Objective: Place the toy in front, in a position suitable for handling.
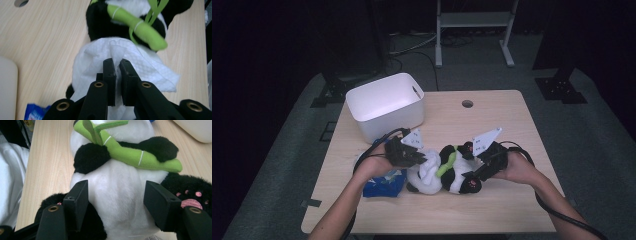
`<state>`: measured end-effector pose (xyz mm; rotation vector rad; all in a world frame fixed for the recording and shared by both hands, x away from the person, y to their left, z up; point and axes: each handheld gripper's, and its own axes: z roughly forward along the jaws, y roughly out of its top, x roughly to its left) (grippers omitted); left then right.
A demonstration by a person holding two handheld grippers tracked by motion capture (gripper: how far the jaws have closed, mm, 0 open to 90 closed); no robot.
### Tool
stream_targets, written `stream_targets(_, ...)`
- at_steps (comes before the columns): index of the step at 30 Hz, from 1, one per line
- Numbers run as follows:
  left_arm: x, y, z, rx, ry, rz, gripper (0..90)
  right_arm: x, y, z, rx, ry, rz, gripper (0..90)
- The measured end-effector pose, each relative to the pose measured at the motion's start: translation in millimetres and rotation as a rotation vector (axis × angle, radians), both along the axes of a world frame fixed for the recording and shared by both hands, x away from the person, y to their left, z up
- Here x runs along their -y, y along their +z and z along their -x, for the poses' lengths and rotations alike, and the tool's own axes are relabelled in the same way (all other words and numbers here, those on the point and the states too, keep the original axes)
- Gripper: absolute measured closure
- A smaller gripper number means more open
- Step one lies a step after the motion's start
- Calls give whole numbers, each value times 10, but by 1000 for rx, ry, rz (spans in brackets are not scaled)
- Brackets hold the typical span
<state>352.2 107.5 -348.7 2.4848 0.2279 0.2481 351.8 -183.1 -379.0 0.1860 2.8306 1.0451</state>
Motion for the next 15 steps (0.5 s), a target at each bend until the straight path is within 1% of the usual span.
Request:
stream_targets(1,0,0,0,0,0,0,835,0,-3,-3,3,0,3,355)
stream_targets(2,-62,-30,6,-8,12,8,834,-3,-8,-2,4,0,7,355)
stream_targets(4,-88,-50,10,-13,15,5,834,-12,-10,2,-3,-7,11,355)
stream_targets(6,-164,-97,13,-25,28,16,834,-12,-6,-1,-5,-7,15,355)
stream_targets(7,-185,-123,21,-34,29,10,834,-13,-4,-3,-4,-6,16,355)
stream_targets(8,-185,-123,21,-34,29,10,834,-13,-4,-3,-4,-6,16,355)
stream_targets(9,-231,-148,31,-35,37,16,834,-17,0,-4,-1,1,20,355)
stream_targets(10,-248,-155,36,-40,38,17,834,-21,2,1,-1,-1,23,355)
stream_targets(11,-278,-162,42,-36,38,10,834,-22,3,1,2,1,26,355)
stream_targets(14,-324,-177,53,-43,46,12,834,-25,11,-2,2,0,36,354)
stream_targets(15,-356,-203,68,-47,51,3,832,-29,13,0,1,-1,38,354)
